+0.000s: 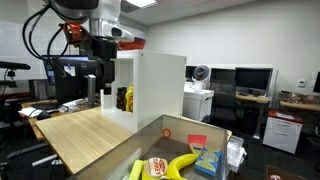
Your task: Put the banana in the grey container
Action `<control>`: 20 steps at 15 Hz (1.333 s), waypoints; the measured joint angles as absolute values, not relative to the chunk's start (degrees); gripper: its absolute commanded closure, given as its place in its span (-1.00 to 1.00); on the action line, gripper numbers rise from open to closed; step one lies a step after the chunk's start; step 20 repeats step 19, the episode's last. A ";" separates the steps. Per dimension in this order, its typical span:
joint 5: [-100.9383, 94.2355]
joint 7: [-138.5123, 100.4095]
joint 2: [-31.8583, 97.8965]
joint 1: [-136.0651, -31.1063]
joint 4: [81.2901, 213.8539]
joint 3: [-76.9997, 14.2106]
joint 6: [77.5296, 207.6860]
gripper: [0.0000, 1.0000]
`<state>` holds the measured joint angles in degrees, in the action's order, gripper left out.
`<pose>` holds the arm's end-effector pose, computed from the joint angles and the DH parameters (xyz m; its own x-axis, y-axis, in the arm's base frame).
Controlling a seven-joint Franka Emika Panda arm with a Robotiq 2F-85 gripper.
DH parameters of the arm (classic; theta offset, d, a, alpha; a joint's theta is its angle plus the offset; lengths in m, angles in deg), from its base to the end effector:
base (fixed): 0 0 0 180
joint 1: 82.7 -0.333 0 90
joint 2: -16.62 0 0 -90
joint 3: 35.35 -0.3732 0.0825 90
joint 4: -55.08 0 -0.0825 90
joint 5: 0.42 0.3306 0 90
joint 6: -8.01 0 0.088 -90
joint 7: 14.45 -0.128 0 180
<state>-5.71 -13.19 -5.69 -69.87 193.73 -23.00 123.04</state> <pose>0.3141 -0.1649 0.5031 0.9354 -0.3523 -0.0294 -0.3525 -0.9358 0.0005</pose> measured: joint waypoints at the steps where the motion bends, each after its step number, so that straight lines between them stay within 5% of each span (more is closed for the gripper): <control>1: -5.93 -13.20 -7.15 -70.17 194.83 -23.65 123.06 -1.00; 20: -6.13 -8.19 -21.14 -79.48 201.36 -27.58 118.03 -1.00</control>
